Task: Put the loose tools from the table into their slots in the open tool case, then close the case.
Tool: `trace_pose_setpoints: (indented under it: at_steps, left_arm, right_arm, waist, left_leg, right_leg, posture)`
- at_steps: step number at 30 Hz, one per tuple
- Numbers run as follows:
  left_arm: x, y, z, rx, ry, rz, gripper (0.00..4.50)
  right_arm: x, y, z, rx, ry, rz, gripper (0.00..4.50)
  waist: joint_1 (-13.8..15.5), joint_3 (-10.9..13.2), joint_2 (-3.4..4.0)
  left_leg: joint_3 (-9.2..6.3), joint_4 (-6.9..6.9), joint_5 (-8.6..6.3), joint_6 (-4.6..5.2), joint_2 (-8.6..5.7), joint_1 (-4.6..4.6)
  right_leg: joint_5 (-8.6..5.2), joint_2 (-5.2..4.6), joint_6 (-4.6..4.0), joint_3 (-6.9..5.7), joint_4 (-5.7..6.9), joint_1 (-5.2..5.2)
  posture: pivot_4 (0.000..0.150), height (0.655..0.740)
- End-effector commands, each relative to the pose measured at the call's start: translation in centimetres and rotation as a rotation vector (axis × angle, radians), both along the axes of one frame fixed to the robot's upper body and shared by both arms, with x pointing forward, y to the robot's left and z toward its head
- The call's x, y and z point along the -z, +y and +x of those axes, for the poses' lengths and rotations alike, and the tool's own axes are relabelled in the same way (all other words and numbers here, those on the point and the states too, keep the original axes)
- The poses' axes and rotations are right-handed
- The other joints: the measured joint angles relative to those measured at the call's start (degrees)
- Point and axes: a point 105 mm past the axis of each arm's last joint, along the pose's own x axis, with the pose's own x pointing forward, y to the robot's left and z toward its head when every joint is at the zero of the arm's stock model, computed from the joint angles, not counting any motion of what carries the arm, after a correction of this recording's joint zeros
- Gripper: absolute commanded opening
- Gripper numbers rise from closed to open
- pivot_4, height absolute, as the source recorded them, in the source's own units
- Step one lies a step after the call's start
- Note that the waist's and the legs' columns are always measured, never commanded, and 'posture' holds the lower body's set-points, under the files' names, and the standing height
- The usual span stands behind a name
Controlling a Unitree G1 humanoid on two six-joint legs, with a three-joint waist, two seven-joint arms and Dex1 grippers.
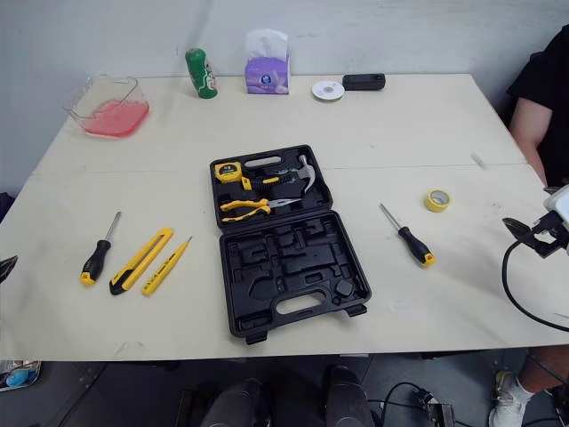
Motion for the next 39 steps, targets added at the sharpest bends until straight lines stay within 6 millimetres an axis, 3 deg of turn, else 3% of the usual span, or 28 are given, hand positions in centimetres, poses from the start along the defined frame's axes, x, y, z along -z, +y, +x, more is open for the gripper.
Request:
trace_pose_setpoints:
  at_steps: [1, 9, 14, 21, 26, 28, 30, 33, 37, 39]
  left_arm:
    - [-1.3, -0.2, -0.1, 0.016, -0.047, -0.006, 4.46]
    - [-1.2, -1.0, -0.3, 0.045, -0.002, -0.035, 4.46]
    - [-1.9, -4.1, 0.9, 0.148, 0.0, -0.045, 4.46]
    - [-2.9, -12.2, 3.2, 0.371, -0.014, -0.153, 4.46]
    - [-2.0, -18.1, 4.7, 0.514, 0.031, -0.209, 4.46]
    - [-2.0, -20.1, 5.0, 0.573, 0.042, -0.212, 3.89]
    - [-1.8, -20.7, 5.3, 0.583, 0.06, -0.208, 3.22]
    - [0.0, -23.6, 5.6, 0.672, 0.155, -0.18, 1.83]
    - [0.3, -25.3, 6.5, 0.736, 0.162, -0.157, 0.04]
    - [0.5, -25.7, 7.4, 0.726, 0.16, -0.178, 0.0]
  right_arm:
    - [-0.6, 0.2, 0.1, -0.012, -0.028, 0.009, 4.5]
    - [0.4, 2.3, 0.7, -0.118, 0.0, 0.029, 4.5]
    - [-0.6, 5.2, 2.0, -0.236, -0.029, 0.055, 4.5]
    - [-0.6, 11.0, 3.3, -0.443, 0.043, 0.119, 4.5]
    - [0.2, 15.0, 3.9, -0.546, 0.109, 0.155, 4.5]
    - [0.6, 16.8, 3.9, -0.602, 0.145, 0.16, 4.5]
    - [0.8, 17.5, 3.8, -0.626, 0.162, 0.15, 4.5]
    - [0.8, 19.1, 4.1, -0.662, 0.14, 0.1, 3.58]
    - [1.2, 20.6, 5.0, -0.673, 0.133, 0.039, 1.58]
    - [1.3, 21.1, 5.5, -0.669, 0.128, 0.034, 0.55]
  waist:
    - [0.0, 0.0, 0.0]
    - [-0.13, 0.0, -0.01]
    - [0.06, 0.0, -0.01]
    - [0.34, -0.01, -0.01]
    - [0.52, -0.01, -0.02]
    - [0.53, -0.01, -0.02]
    - [0.5, -0.01, -0.02]
    - [0.52, -0.01, -0.02]
    - [0.47, -0.01, -0.03]
    - [0.5, -0.01, -0.03]
  left_leg:
    - [0.0, 0.0, 0.0, 0.0, 0.0, 0.0]
    - [0.01, 0.0, 0.0, 0.0, 0.0, 0.0]
    - [0.0, 0.03, 0.0, 0.0, 0.0, 0.0]
    - [-0.05, 0.14, 0.0, 0.0, 0.02, -0.02]
    - [-0.08, 0.17, 0.01, 0.0, 0.02, -0.04]
    - [-0.07, 0.19, 0.01, 0.0, 0.02, -0.05]
    - [-0.09, 0.23, 0.01, -0.01, 0.03, -0.07]
    - [-0.07, 0.26, 0.01, -0.01, 0.02, -0.05]
    - [-0.07, 0.36, 0.01, -0.01, 0.02, -0.08]
    - [-0.08, 0.46, -0.02, -0.06, 0.08, -0.11]
  right_leg:
    - [0.0, 0.0, 0.0, 0.0, 0.0, 0.0]
    - [0.0, 0.01, 0.0, 0.01, 0.02, -0.01]
    - [0.0, 0.0, 0.0, 0.05, 0.04, 0.01]
    - [0.0, 0.01, 0.0, 0.05, 0.1, 0.02]
    - [0.0, 0.06, 0.0, 0.03, 0.12, 0.03]
    - [0.0, 0.08, 0.0, 0.03, 0.12, 0.03]
    - [0.0, 0.12, 0.0, 0.02, 0.12, 0.03]
    - [0.0, 0.16, 0.0, 0.04, 0.14, 0.03]
    - [0.0, 0.25, -0.01, 0.04, 0.17, 0.03]
    - [0.0, 0.39, -0.01, 0.05, 0.19, 0.02]
  posture:
    - [0.15, 0.74]
    - [0.15, 0.74]
    - [0.15, 0.74]
    - [0.15, 0.74]
    - [0.15, 0.74]
    - [0.15, 0.74]
    - [0.15, 0.74]
    - [0.15, 0.74]
    - [0.15, 0.74]
    - [0.15, 0.74]
